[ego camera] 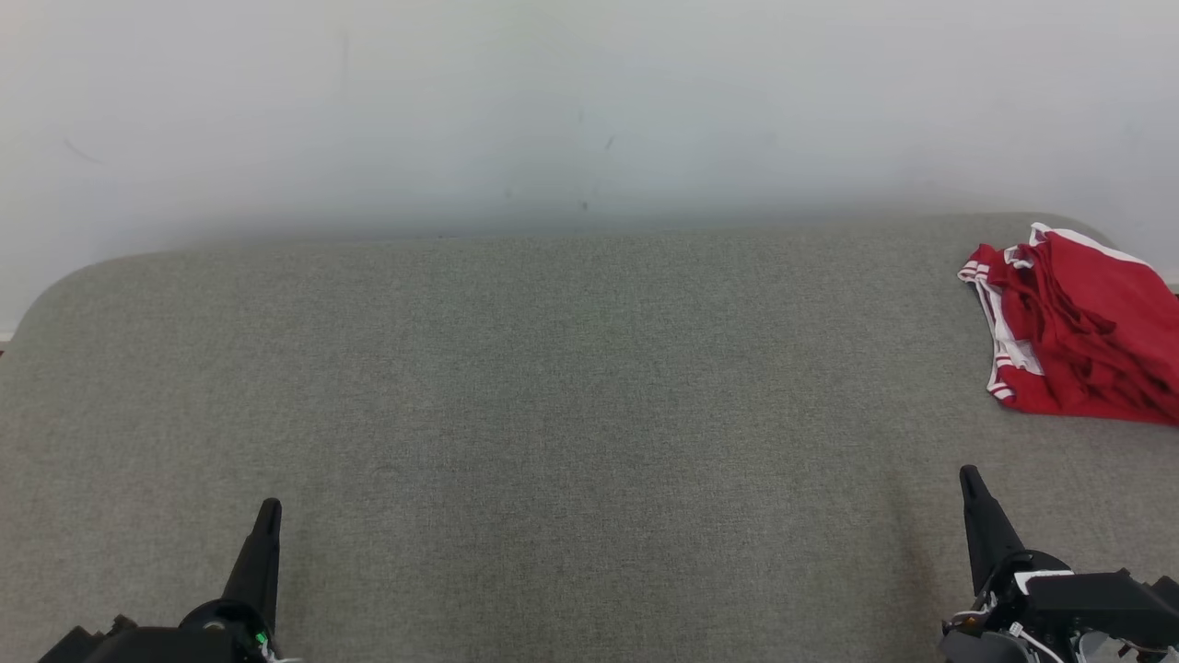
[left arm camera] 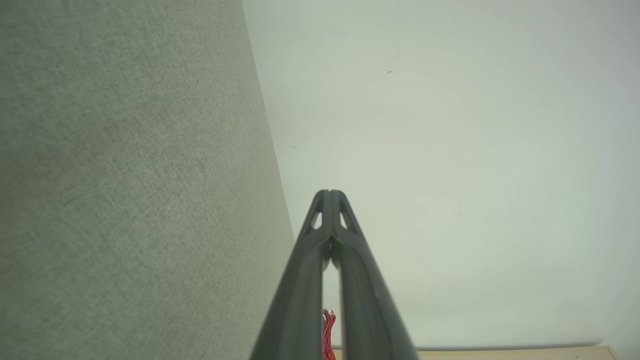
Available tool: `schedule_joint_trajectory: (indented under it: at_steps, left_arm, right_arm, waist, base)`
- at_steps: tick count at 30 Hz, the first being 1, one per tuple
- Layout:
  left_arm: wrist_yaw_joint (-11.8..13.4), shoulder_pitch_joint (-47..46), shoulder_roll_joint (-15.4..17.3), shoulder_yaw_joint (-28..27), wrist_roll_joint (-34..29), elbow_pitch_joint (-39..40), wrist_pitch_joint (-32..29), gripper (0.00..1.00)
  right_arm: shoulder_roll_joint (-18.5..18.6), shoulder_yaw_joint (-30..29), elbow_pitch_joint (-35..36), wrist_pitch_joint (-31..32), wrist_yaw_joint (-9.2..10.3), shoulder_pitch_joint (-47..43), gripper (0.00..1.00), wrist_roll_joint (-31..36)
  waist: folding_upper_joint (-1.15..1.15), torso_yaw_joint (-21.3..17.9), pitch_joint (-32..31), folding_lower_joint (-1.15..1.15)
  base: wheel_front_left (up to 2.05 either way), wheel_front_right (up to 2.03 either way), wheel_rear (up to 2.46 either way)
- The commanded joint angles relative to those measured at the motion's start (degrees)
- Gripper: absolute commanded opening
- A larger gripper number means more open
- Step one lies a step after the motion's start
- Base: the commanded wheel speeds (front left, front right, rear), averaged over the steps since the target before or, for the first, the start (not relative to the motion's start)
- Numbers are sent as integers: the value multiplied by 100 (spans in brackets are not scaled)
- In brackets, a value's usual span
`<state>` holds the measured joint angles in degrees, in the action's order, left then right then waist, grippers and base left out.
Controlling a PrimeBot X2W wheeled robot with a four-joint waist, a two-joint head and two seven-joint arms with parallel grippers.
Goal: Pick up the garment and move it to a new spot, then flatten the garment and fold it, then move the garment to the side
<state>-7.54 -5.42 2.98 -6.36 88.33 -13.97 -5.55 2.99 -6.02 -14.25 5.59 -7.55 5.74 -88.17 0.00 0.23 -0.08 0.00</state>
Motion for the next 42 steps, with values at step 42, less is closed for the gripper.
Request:
schedule_joint_trajectory:
  at_steps: [42]
  left_arm:
    - [8, -112, -14, -27, 419, -15, -119, 0]
  right_arm:
    - [-18, -64, 30, 114, 12, 68, 0, -427]
  waist:
    - [0, -23, 26, 0]
  base:
    - [0, 0, 0]
